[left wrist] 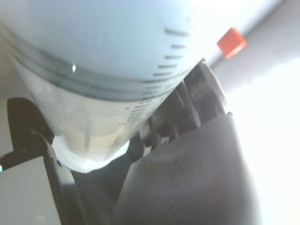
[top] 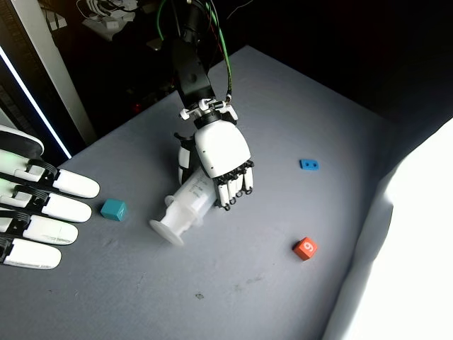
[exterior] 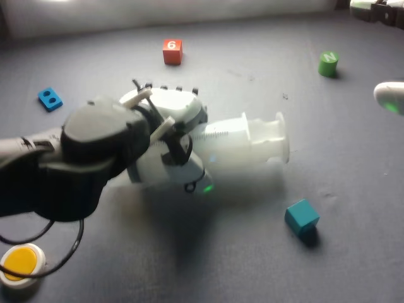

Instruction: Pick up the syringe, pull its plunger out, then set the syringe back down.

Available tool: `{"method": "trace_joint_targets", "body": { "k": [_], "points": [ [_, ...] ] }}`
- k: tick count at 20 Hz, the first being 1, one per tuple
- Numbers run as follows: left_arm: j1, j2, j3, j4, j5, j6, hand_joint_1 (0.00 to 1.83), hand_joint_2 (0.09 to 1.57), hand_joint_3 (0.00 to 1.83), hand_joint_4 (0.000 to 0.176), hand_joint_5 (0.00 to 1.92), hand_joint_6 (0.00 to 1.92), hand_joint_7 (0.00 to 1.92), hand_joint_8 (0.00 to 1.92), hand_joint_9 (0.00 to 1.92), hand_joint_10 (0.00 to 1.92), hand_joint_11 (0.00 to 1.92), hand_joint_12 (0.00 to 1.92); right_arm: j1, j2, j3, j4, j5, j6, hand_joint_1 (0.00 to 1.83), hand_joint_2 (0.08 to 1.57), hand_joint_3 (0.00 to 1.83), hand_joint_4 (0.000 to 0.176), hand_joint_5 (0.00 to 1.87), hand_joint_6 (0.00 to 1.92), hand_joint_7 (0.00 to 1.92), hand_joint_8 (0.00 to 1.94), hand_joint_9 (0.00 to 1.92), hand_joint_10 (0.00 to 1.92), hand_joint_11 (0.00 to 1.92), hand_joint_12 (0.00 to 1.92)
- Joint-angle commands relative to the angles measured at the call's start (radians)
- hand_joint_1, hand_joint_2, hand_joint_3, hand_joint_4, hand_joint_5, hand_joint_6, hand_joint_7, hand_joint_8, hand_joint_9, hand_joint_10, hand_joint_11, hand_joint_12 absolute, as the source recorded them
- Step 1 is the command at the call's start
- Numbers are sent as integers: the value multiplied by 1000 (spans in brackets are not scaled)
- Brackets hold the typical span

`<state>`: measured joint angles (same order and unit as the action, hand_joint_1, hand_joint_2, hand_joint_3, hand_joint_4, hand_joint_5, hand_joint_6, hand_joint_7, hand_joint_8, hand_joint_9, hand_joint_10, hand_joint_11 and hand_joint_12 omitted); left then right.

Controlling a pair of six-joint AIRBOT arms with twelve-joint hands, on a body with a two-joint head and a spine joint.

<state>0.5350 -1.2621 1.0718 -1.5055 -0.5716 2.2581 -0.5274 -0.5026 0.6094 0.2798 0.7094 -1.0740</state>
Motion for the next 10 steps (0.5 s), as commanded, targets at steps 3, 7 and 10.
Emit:
{"method": "trace_joint_targets", "body": {
  "k": [3,7,10],
  "points": [
    [-53,35,-24,23,-22,45,1141,1249,2,11,692,1417,787,1319,682,1024,338,1473,40,8,-1,-7,36,76,431,1205,0,0,159,1,188,0,154,0,0,412],
    [-100,79,-66,-15,-22,85,1146,1253,0,0,704,1315,774,1440,645,1205,323,1684,88,-8,3,-7,-45,127,555,1140,0,0,116,0,154,1,136,1,0,398],
    [-139,109,-86,-66,-18,137,1148,1244,0,0,737,1280,770,1432,634,1234,305,1699,143,-50,25,32,-103,141,627,1094,0,0,14,0,20,0,18,0,0,126]
  ]
}}
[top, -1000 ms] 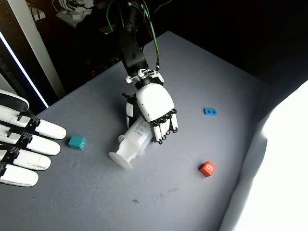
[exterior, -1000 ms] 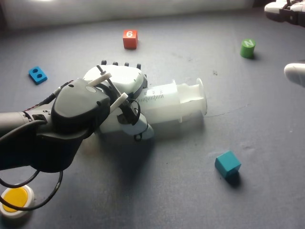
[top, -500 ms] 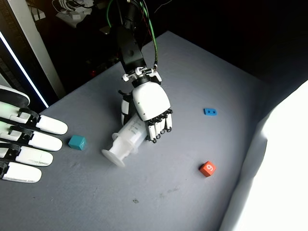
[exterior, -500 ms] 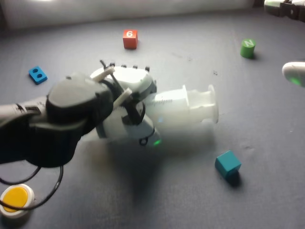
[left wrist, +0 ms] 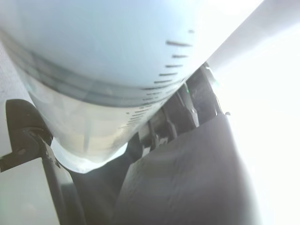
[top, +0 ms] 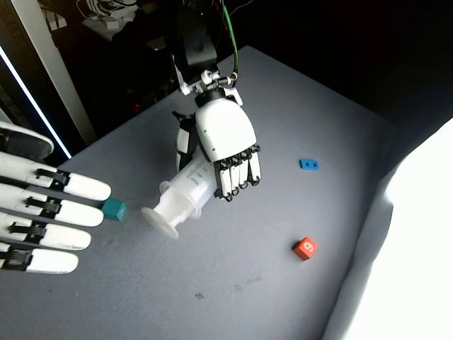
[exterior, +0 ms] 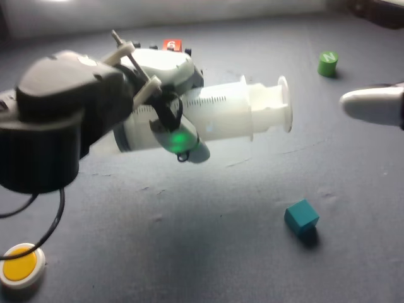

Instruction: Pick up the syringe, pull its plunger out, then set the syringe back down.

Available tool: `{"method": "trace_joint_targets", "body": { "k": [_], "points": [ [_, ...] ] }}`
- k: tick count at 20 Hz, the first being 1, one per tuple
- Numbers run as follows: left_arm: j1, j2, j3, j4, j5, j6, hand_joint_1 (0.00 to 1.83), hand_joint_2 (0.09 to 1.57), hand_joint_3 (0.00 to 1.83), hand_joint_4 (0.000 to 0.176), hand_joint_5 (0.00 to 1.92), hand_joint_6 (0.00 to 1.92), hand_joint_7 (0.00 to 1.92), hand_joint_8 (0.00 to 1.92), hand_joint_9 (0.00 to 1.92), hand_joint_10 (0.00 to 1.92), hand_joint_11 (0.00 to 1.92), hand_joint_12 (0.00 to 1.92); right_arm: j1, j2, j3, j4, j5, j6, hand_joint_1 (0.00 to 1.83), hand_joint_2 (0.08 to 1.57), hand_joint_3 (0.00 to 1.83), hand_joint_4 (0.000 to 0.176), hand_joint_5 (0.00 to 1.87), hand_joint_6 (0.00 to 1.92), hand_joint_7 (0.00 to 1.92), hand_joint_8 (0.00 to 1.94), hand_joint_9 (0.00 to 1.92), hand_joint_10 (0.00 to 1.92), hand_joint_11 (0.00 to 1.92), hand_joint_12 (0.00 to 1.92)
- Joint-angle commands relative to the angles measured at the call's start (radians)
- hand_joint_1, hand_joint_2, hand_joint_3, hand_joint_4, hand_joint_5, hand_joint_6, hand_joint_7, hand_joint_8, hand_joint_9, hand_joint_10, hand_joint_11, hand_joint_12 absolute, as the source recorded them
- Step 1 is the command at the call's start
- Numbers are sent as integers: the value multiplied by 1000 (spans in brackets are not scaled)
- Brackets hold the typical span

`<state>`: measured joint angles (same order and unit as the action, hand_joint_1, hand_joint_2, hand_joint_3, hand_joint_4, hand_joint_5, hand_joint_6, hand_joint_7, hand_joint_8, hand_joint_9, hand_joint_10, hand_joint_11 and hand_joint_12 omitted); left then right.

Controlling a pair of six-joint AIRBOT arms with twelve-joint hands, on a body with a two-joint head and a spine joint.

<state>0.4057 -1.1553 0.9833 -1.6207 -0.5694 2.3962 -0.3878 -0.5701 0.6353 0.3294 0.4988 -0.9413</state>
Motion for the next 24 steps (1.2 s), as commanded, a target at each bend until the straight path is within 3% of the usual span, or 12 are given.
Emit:
{"method": "trace_joint_targets", "body": {
  "k": [1,3,7,8,9,13,14,16,20,21,22,24],
  "points": [
    [-21,9,-1,37,-18,14,1150,1249,0,0,721,1282,770,1454,633,1234,304,1668,16,1,10,14,91,8,855,983,0,0,0,0,0,0,0,0,0,4],
    [-49,23,-7,9,-12,41,1158,1246,0,0,728,1258,779,1458,646,1237,325,1652,29,-38,30,47,88,8,1017,977,0,0,0,0,0,0,0,0,0,0],
    [-88,30,-12,-18,-12,53,1157,1251,0,0,744,1232,746,1519,611,1330,307,1730,17,-134,87,63,78,8,1145,969,0,0,33,11,61,21,55,21,0,0],
    [-95,30,-12,-19,-12,56,1157,1251,0,0,744,1232,746,1519,611,1330,307,1730,13,-157,106,79,78,7,1145,969,0,0,33,11,61,21,55,21,0,0],
    [-103,30,-12,-28,-12,68,1156,1247,0,0,740,1250,760,1479,622,1313,320,1706,11,-186,132,93,78,7,1161,1034,11,0,97,5,82,24,91,3,0,167],
    [-113,30,-11,-51,-12,88,1158,1250,1,0,739,1239,754,1507,607,1375,286,1748,19,-278,214,117,94,9,1133,1092,46,0,70,5,128,10,132,8,0,257],
    [-113,30,-11,-51,-12,88,1167,1239,0,0,758,1208,776,1485,626,1389,318,1750,21,-302,235,126,94,9,1144,1090,44,0,62,1,114,2,116,3,0,185],
    [-112,30,-11,-51,-12,90,1165,1222,0,0,780,1221,803,1394,660,1274,358,1639,22,-336,267,157,91,9,1149,1085,39,0,97,9,143,5,147,10,0,318],
    [-110,30,-11,-51,-12,93,1156,1236,0,0,752,1267,781,1416,631,1296,310,1688,16,-408,341,180,89,36,1173,1073,34,0,119,11,160,5,149,6,0,356],
    [-111,30,-11,-51,-12,93,1145,1253,0,0,734,1298,742,1467,598,1341,289,1728,21,-427,358,188,83,50,1181,1073,33,0,118,9,168,6,150,6,0,347],
    [-112,30,-11,-51,-12,93,1292,1246,0,0,730,1270,749,1415,620,1563,305,1743,25,-441,368,188,80,59,1184,1072,33,0,124,11,170,7,151,6,0,345],
    [-113,30,-11,-51,-12,93,1330,1236,0,0,739,1261,770,1384,638,1582,329,1697,29,-460,375,188,78,75,1177,1084,38,0,114,6,176,7,155,7,0,342]
  ]
}}
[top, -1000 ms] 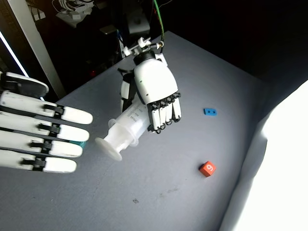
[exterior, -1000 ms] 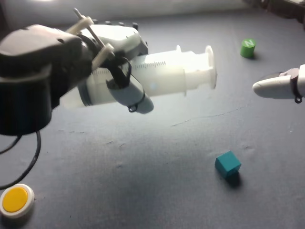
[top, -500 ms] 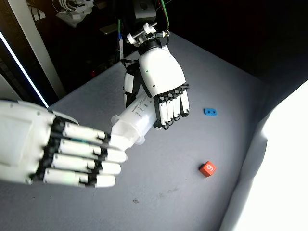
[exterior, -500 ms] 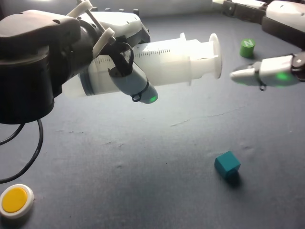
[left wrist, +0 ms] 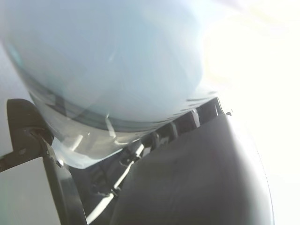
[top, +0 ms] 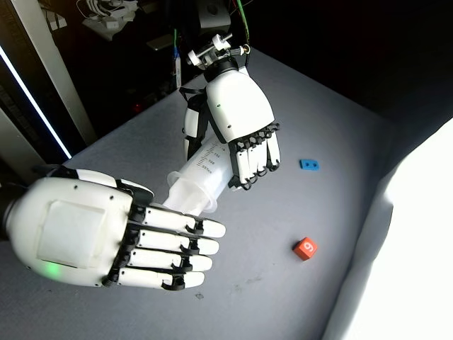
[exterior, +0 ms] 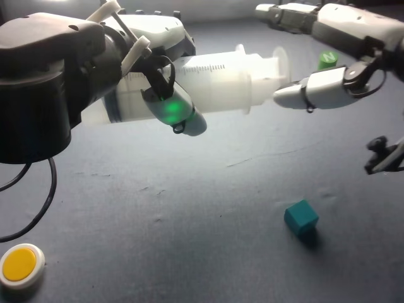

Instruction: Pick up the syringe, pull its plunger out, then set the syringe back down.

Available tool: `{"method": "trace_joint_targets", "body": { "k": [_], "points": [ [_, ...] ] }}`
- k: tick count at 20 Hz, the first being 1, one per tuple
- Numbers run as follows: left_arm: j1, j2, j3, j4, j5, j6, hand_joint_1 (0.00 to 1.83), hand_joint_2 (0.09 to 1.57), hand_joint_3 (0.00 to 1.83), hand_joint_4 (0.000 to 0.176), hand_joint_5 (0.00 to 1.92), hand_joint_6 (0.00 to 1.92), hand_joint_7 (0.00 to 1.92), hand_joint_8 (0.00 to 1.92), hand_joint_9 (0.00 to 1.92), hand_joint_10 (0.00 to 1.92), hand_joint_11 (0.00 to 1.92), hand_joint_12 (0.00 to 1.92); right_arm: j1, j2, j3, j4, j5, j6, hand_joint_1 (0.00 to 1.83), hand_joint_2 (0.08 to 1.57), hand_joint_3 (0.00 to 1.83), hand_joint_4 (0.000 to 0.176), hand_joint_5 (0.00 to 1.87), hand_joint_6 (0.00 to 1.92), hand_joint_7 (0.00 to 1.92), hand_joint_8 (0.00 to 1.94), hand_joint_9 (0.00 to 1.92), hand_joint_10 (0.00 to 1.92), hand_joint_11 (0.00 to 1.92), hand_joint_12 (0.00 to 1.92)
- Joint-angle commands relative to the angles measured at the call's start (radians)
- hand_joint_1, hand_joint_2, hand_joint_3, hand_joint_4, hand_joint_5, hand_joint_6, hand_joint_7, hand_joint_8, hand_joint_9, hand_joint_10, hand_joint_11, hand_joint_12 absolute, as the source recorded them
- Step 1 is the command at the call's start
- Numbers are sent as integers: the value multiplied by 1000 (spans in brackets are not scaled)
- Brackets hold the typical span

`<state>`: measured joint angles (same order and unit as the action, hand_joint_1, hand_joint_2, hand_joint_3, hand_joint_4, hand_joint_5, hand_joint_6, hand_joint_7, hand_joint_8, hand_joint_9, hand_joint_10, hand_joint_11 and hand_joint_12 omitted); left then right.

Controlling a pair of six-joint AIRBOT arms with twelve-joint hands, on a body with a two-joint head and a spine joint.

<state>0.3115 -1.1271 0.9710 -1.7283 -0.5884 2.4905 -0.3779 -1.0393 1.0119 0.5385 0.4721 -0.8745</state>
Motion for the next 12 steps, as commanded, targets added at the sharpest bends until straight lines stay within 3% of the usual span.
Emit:
{"method": "trace_joint_targets", "body": {
  "k": [1,6,7,8,9,10,11,12],
  "points": [
    [-19,3,0,56,7,-1,1330,1240,1,0,743,1240,759,1408,625,1602,298,1708,20,-4,1,-21,89,10,1194,1085,38,0,116,6,174,6,154,6,0,342],
    [-23,6,0,56,2,-2,1333,1232,0,0,745,1253,780,1368,647,1573,329,1672,3,-37,6,-21,87,20,1218,1096,42,0,107,1,158,1,150,3,0,342],
    [-24,6,0,56,1,-2,1187,1237,2,0,755,1278,766,1411,620,1386,320,1667,0,-40,6,-21,87,20,1216,1099,43,0,106,1,154,0,146,1,0,322],
    [-25,6,0,56,-1,-2,1163,1235,0,0,751,1277,786,1400,632,1305,318,1692,-2,-41,6,-21,87,20,1225,1089,37,0,117,5,169,5,160,6,0,346],
    [-27,6,1,56,-3,-2,1297,1235,2,0,741,1266,778,1390,631,1527,311,1718,-3,-41,6,-21,87,20,1221,1085,34,0,132,9,180,6,171,9,0,408],
    [-29,6,1,56,-5,-2,1324,1236,0,0,740,1273,777,1386,632,1561,319,1705,-5,-41,6,-21,90,19,1223,1076,29,0,152,14,197,9,178,10,0,457],
    [-30,6,1,56,-5,-2,1181,1247,4,0,738,1287,748,1458,596,1402,315,1697,-6,-41,7,-21,93,14,1214,1072,25,0,163,15,207,9,193,14,0,508],
    [-31,6,1,56,-6,-2,1300,1241,1,0,735,1263,770,1417,615,1545,310,1695,-8,-41,8,-21,94,10,1222,1061,19,0,194,23,240,16,227,24,0,633]
  ]
}}
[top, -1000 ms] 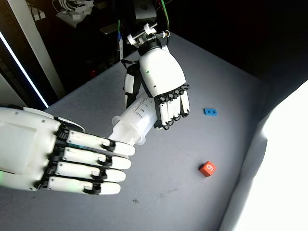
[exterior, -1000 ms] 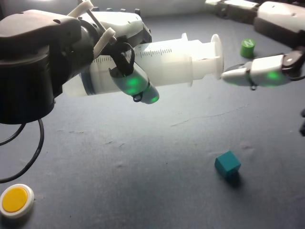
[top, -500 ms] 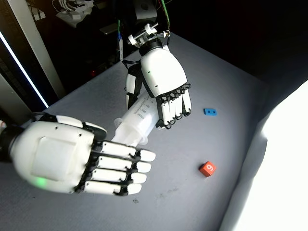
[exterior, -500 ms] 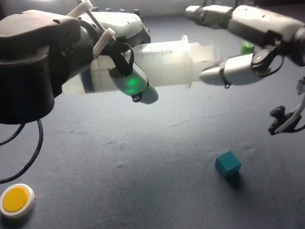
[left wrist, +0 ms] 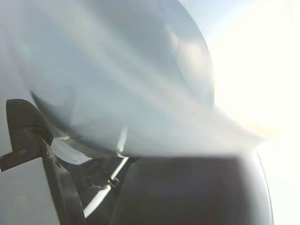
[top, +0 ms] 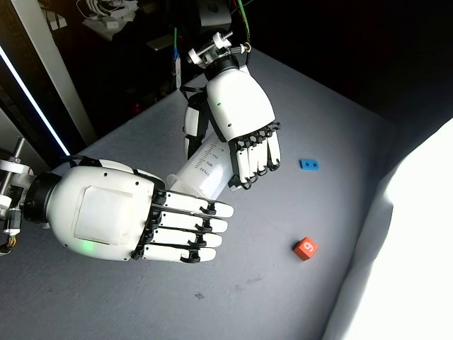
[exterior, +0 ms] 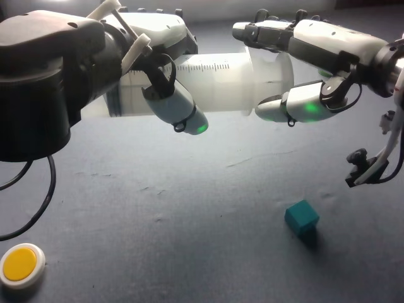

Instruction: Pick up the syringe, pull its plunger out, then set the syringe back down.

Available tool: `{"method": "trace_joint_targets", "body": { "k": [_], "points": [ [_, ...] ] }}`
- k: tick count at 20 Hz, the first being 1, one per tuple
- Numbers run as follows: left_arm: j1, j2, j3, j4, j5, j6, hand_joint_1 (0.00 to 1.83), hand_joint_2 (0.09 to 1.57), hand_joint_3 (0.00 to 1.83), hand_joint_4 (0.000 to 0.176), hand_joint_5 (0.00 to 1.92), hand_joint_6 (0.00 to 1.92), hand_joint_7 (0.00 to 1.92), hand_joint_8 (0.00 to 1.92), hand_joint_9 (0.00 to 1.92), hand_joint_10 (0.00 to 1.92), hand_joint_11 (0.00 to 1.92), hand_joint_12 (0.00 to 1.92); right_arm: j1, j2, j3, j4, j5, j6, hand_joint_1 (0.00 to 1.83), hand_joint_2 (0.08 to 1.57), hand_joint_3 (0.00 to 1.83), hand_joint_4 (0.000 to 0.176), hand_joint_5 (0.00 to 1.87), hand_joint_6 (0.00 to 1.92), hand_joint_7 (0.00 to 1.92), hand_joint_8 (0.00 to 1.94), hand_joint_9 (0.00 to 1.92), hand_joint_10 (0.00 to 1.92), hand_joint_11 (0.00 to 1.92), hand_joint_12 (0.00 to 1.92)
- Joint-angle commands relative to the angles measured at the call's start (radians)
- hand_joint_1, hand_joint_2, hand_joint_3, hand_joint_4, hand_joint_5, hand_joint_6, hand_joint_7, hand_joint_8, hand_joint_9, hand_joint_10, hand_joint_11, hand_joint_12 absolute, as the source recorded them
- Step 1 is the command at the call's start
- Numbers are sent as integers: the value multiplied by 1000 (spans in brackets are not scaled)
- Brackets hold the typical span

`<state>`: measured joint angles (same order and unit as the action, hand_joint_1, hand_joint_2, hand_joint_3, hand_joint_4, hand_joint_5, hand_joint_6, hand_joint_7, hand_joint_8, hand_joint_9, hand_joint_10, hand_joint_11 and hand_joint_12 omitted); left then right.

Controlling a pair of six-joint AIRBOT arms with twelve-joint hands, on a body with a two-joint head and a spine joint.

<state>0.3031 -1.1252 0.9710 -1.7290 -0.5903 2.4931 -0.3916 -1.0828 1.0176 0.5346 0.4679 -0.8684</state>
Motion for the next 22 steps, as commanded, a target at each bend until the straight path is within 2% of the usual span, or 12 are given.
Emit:
{"method": "trace_joint_targets", "body": {
  "k": [1,5,6,7,8,11,12,14,15,18,19,22],
  "points": [
    [-23,4,2,57,-4,-4,1324,1240,1,0,738,1250,768,1421,619,1574,309,1694,3,3,5,-17,99,3,1256,1045,9,0,235,32,285,25,265,36,0,746],
    [-25,4,2,57,-7,-4,1154,1232,0,12,761,1283,785,1381,643,1237,352,1632,0,3,5,-18,103,-2,1163,1148,1,0,531,66,586,60,524,147,0,1172],
    [-25,4,3,56,-8,-4,1155,1235,1,0,751,1275,783,1408,643,1247,351,1654,-1,3,5,-18,104,-3,1126,1219,0,0,650,84,688,138,540,407,5,1323],
    [-26,4,3,56,-8,-4,1157,1231,0,4,766,1258,785,1397,651,1231,353,1640,-1,3,5,-18,104,-4,1119,1283,0,0,633,1120,691,1274,511,823,68,1461],
    [-26,4,4,56,-8,-4,1154,1231,0,13,763,1282,783,1380,645,1222,341,1631,-2,3,5,-18,104,-5,1095,1332,0,0,577,1400,642,1594,480,1041,96,1495],
    [-27,4,4,56,-9,-4,1162,1225,1,0,762,1259,805,1370,666,1186,332,1638,-3,3,5,-18,104,-6,1141,1272,0,0,701,1299,726,1531,562,1199,191,1513],
    [-27,4,4,56,-9,-4,1299,1227,3,0,742,1257,803,1355,648,1480,324,1661,-3,3,5,-18,104,-8,1149,1261,0,0,719,1276,743,1507,579,1221,209,1532],
    [-28,4,4,55,-13,-4,1328,1241,2,0,721,1291,776,1393,621,1582,308,1676,-5,4,5,-18,102,-20,1162,1243,0,0,737,1244,783,1452,605,1246,227,1546],
    [-28,4,5,55,-13,-4,1158,1241,0,0,736,1305,779,1403,630,1278,332,1633,-6,7,5,-18,94,-29,1165,1242,0,0,743,1225,779,1469,608,1246,230,1568],
    [-30,4,5,54,-16,-4,1159,1234,0,0,755,1259,786,1411,638,1249,329,1639,-9,34,3,-18,64,-36,1159,1245,1,0,732,1257,777,1458,603,1260,230,1583],
    [-31,4,5,54,-16,-4,1299,1228,2,0,752,1237,792,1377,643,1493,336,1641,-9,51,1,-17,53,-36,1160,1243,0,0,739,1250,777,1453,599,1271,234,1601],
    [-31,4,5,52,-16,-4,1330,1236,1,0,731,1304,785,1354,628,1566,308,1619,-9,105,-19,-16,33,-36,1179,1226,0,0,765,1182,810,1429,615,1232,234,1559]
  ]
}}
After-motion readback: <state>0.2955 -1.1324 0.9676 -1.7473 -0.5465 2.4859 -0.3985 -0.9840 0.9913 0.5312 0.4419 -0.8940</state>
